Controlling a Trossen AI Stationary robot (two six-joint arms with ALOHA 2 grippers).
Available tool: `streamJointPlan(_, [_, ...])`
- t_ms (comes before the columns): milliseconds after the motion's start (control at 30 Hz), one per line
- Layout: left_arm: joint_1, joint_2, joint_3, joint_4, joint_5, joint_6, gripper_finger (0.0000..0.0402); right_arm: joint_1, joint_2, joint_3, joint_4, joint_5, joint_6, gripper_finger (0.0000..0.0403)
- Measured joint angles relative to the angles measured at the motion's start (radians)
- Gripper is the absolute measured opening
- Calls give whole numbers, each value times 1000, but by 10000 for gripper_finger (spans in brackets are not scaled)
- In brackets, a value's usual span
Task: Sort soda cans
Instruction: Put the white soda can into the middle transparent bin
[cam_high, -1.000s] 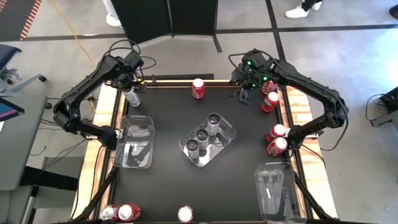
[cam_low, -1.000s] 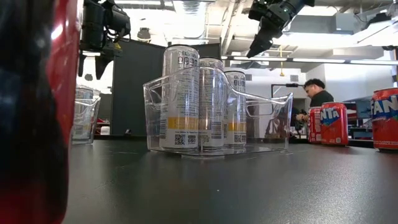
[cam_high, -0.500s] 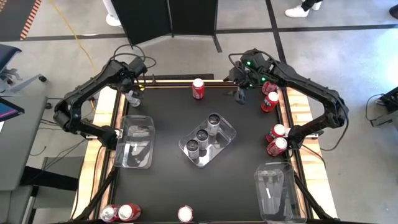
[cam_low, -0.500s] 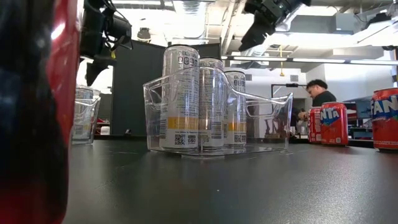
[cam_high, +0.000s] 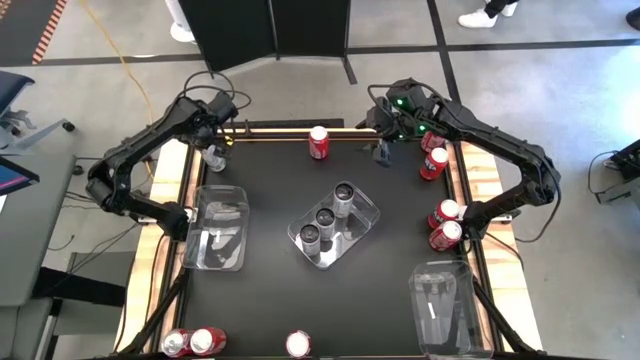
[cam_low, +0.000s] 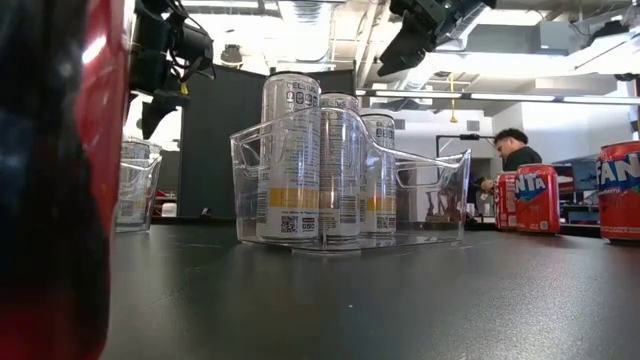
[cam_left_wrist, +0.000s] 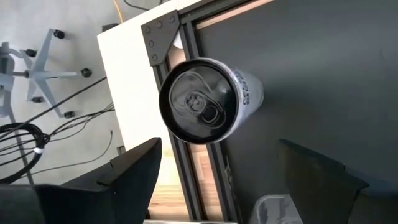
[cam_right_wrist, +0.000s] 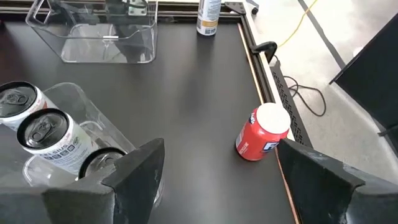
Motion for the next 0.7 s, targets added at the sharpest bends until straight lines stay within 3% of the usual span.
streamJointPlan(700, [0, 0, 0, 38, -24, -51, 312, 3, 0, 0, -64, -1, -42, 331])
